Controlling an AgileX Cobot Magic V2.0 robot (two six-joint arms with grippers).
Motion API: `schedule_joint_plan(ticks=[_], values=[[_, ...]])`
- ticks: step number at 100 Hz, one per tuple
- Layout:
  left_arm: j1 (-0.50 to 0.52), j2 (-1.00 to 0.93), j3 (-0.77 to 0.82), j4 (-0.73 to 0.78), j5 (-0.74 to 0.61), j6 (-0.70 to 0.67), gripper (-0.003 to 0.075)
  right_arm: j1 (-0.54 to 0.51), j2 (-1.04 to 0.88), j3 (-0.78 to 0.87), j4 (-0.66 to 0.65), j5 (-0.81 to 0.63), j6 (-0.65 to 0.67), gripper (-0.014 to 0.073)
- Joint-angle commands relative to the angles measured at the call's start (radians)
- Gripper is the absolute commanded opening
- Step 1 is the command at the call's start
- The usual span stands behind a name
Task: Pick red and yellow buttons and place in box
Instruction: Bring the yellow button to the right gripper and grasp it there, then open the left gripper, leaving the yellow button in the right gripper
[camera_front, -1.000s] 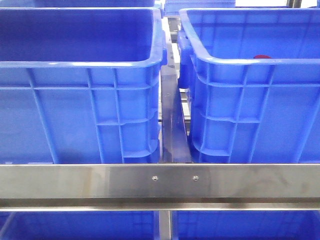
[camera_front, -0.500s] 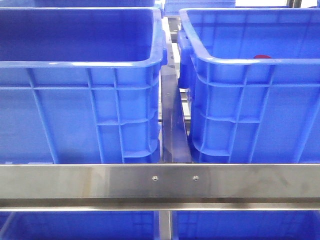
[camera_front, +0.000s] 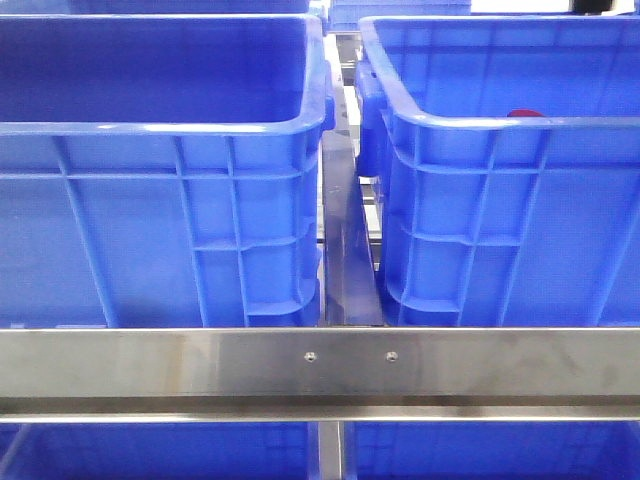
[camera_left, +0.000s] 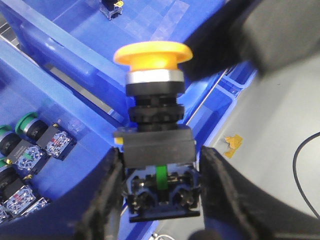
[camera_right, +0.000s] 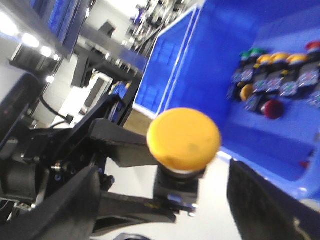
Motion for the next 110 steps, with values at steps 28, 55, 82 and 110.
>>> schedule_joint_plan(ticks=[28, 55, 82, 110], values=[[-0.007, -0.03, -0.03, -0.008, -0.066, -0.003, -0.0019, 0.041, 0.027, -0.111, 0.049, -0.002, -0.003, 0.0491], [-0.007, -0.03, -0.03, -0.008, -0.066, -0.003, -0.0019, 0.041, 0.057, -0.111, 0.044, -0.026, -0.002, 0.0186], [-0.007, -0.03, -0.03, -0.008, -0.066, -0.003, -0.0019, 0.041, 0.073, -0.111, 0.044, -0.016, -0.002, 0.0123], [-0.007, -0.032, -0.03, -0.008, -0.066, -0.004, 0.0067, 0.041, 0.073, -0.111, 0.044, -0.021, -0.003, 0.0123]])
